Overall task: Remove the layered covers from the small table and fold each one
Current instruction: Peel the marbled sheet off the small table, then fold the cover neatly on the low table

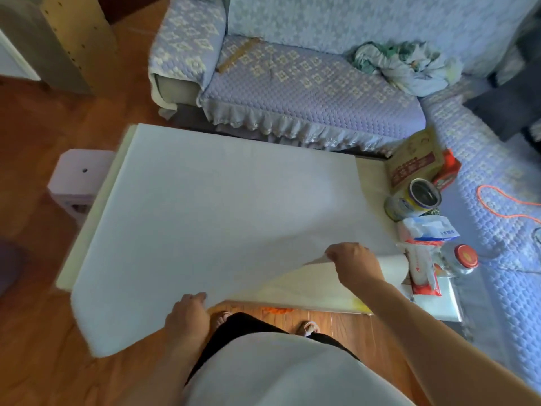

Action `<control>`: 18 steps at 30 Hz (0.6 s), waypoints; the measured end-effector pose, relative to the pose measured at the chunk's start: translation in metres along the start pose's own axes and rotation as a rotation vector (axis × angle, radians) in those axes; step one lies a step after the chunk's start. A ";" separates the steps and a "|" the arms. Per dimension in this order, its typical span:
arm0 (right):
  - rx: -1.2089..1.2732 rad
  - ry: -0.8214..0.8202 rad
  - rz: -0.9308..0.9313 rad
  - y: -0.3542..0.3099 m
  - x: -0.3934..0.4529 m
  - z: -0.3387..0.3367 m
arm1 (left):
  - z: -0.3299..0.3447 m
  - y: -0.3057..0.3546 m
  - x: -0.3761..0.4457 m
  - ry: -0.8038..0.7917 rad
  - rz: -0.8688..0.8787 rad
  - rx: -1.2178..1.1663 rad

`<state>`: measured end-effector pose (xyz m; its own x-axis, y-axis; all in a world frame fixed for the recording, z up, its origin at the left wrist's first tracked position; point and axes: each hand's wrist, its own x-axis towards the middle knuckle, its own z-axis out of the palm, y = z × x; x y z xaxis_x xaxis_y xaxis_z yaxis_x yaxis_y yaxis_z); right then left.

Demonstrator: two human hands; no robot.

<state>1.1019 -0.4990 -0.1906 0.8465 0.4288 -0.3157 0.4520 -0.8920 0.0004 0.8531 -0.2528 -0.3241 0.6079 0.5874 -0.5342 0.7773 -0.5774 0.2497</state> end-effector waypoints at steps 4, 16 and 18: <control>0.100 0.050 0.080 -0.005 0.009 -0.003 | -0.024 -0.073 0.016 0.041 -0.123 0.042; -0.302 -0.007 0.040 0.040 -0.045 0.001 | -0.156 -0.070 0.048 0.005 0.298 0.249; -0.356 -0.063 0.048 0.048 -0.067 0.013 | -0.159 -0.067 0.026 -0.055 0.410 0.346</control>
<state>1.0632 -0.5721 -0.1822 0.8551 0.3681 -0.3652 0.4913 -0.8004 0.3434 0.8429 -0.1089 -0.2263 0.8340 0.2493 -0.4923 0.3734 -0.9118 0.1709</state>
